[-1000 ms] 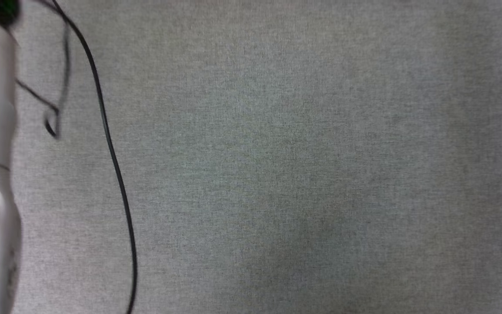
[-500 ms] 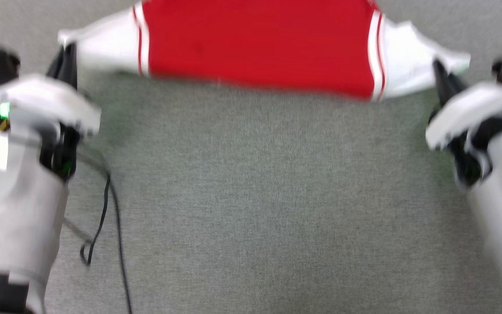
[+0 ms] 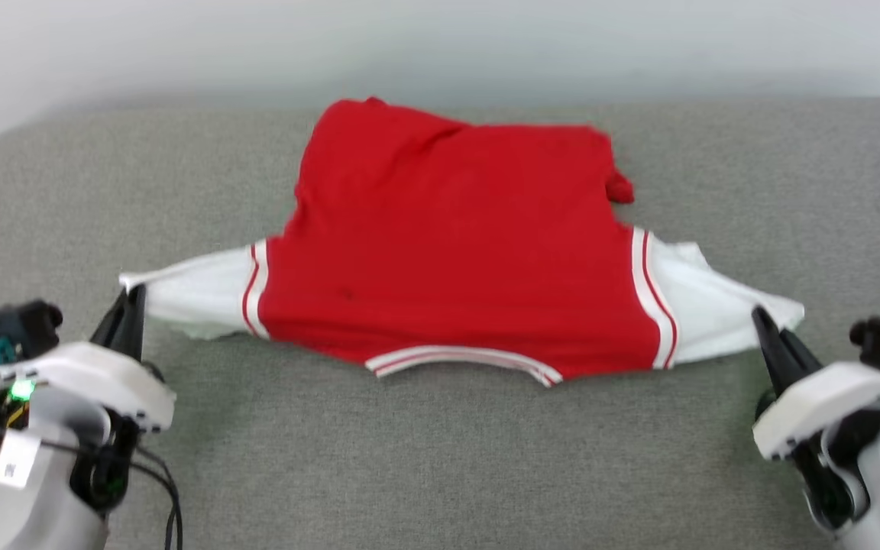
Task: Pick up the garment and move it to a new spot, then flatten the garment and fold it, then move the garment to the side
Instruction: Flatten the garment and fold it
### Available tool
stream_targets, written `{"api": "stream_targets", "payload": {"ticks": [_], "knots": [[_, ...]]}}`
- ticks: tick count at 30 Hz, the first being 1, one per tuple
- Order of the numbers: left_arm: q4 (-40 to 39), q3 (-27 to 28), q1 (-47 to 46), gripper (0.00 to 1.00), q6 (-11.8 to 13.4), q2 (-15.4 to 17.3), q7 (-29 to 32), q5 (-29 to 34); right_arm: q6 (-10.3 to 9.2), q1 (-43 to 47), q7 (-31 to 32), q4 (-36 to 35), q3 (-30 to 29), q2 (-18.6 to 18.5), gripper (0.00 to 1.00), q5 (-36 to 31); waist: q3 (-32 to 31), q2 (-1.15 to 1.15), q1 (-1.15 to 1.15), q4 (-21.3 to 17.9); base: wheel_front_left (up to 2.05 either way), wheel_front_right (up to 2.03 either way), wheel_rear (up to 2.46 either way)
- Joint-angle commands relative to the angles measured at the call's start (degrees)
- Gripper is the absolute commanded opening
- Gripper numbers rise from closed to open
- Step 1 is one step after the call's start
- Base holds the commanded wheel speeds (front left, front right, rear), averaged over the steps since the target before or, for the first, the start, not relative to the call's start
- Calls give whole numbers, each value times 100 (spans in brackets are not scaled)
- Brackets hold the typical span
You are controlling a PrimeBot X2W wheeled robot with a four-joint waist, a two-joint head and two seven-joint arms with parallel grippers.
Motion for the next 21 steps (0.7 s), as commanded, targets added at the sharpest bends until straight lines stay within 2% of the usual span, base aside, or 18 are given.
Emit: {"api": "stream_targets", "payload": {"ticks": [1, 6, 13, 18, 21], "knots": [[-197, 66, 213, 0, 125, 121, 37, -28, -10, 253, 58, -163, -120, 4, 0, -82, -161, 0, 2, -69, 0, 0, 0], [-1531, 193, 1321, 0, 731, 409, 382, -115, -11, 1285, 552, -1221, -715, 240, 0, -451, -429, 0, 2, -112, 0, 0, 0], [-3168, 405, 2852, 0, 1575, 714, 920, -331, -11, 2710, 1560, -2713, -1585, 859, 0, -1068, -767, 0, 2, -72, 0, 0, 0], [-3651, 414, 3673, 0, 1893, 757, 1120, -463, -11, 3460, 2083, -3239, -1842, 1161, 0, -1257, -916, 0, 2, -25, 0, 0, 0], [-3662, 373, 3983, 0, 1970, 671, 1136, -533, -11, 3750, 2256, -3263, -1895, 1240, 0, -1229, -945, 0, 2, 2, 0, 0, 0]]}}
